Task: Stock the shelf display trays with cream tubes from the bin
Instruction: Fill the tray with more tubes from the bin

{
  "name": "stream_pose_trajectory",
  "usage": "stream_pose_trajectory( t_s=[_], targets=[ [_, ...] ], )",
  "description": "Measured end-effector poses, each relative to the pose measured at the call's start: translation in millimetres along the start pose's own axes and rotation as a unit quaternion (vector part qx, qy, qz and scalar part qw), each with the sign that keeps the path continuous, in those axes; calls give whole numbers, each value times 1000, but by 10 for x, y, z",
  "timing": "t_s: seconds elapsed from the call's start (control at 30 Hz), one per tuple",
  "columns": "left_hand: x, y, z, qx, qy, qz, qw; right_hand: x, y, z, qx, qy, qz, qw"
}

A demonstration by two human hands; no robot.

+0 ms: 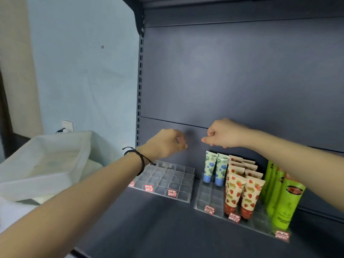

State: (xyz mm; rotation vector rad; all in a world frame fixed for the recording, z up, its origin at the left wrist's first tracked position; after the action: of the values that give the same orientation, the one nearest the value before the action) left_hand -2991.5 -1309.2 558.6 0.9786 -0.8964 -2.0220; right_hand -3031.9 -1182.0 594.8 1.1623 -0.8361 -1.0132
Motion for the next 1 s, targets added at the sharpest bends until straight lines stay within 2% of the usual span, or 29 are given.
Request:
stream_pose_trajectory(
  t_s=[0.1,0.2,0.37,0.5,0.63,0.77,1.0],
  targets=[
    [124,428,-400,4,26,119,993,454,98,-203,-52,43,-14,998],
    [219,820,-925,18,65,228,971,983,121,-472,-67,100,-3,993],
    [294,1271,-2059,63,123,333,933,2018,10,-1087,-50,210,30,976],
    [418,1492,-3107,113,190,377,899,2876,-226,-1664,-17,273,59,960],
    [548,1552,-4144,162,254,385,872,3635,-553,-2256,8,333,104,937],
    [783,1324,-5139,209,304,348,862,4235,-1071,-2883,22,395,114,911],
    [1129,134,-6732,281,396,193,853,4640,-2693,-3830,185,422,77,884]
  ],
)
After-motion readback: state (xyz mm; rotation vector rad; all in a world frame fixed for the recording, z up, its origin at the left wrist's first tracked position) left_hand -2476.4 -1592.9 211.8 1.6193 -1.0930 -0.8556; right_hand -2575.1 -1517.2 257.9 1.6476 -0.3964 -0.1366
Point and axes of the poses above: each hand's wrist, its own z-axis towards the middle knuckle, its own y-axis out of the back of the hand, x = y × z, the point moved 10 cm from there along z, towards the middle knuckle, and after that the axes turned 13 degrees about -y, right-handed, at the moved point
